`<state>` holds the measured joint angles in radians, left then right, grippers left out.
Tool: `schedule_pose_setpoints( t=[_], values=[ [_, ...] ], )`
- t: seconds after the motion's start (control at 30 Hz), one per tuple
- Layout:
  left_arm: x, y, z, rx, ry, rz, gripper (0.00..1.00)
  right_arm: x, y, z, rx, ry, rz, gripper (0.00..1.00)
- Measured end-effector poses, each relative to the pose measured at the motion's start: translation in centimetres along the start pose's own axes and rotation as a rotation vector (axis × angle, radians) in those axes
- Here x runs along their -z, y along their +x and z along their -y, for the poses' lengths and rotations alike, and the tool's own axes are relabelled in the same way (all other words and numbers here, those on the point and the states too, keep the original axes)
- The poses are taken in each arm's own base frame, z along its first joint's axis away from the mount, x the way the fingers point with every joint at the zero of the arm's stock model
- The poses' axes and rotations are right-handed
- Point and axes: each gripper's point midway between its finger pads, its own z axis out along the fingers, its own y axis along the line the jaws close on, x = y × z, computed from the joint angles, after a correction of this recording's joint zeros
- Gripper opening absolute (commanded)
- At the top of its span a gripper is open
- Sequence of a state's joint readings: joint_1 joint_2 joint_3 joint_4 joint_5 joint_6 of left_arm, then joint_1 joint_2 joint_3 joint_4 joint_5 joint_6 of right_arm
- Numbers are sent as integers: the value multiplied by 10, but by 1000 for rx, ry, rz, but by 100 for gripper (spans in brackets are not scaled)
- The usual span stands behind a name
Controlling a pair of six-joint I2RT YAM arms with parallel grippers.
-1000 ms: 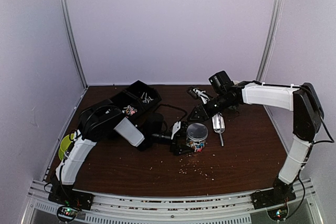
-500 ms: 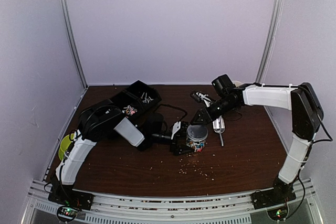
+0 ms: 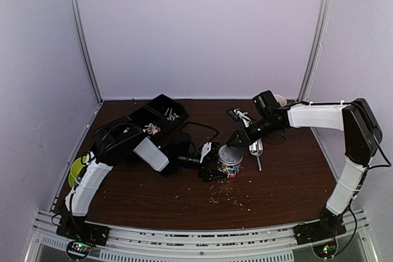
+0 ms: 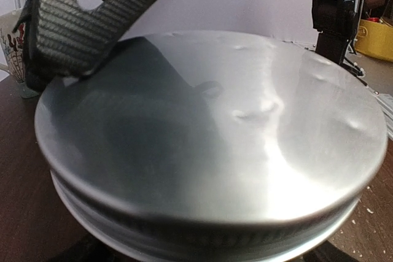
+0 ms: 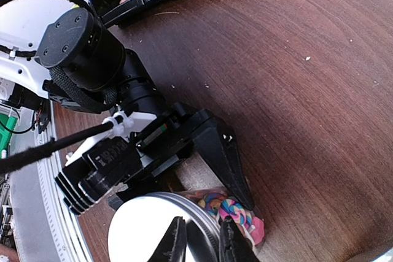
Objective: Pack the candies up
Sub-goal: Screw the box lid onto the packing box.
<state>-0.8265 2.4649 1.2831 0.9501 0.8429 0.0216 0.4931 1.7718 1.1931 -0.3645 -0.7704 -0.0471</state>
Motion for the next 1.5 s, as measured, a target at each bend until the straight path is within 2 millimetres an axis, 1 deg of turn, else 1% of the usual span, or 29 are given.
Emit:
schedule_pose_setpoints(
  t=[0.13, 0.33, 0.7, 0.83, 0.97, 1.07, 1.13, 1.23, 1.3, 1.37, 1.5],
  values=[
    [0, 0, 0, 0, 0, 0, 85, 4, 3, 0, 3, 12, 21, 18],
    [0, 0, 1, 0, 6, 1, 85, 13, 12, 0, -14, 44, 41, 18],
    [1, -1, 1, -1, 11, 4, 85, 28, 37, -5, -61, 79, 63, 17],
    [1, -1, 1, -1, 11, 3, 85, 33, 47, -11, -75, 77, 67, 18],
    [1, -1, 1, 0, 10, 4, 85, 36, 59, -22, -85, 65, 61, 19],
    [1, -1, 1, 7, 8, 4, 85, 35, 70, -33, -89, 50, 36, 23],
    [1, -1, 1, 7, 8, 4, 85, 38, 74, -39, -87, 47, 26, 27],
    [1, -1, 0, 9, 7, 5, 85, 46, 71, -42, -75, 64, 34, 33],
    [1, -1, 0, 12, 6, 6, 85, 53, 64, -44, -58, 78, 46, 37],
    [1, -1, 0, 12, 5, 6, 85, 59, 51, -46, -38, 91, 67, 39],
    [2, -1, 0, 10, 3, 8, 85, 69, 17, -50, 14, 103, 117, 39]
  ],
)
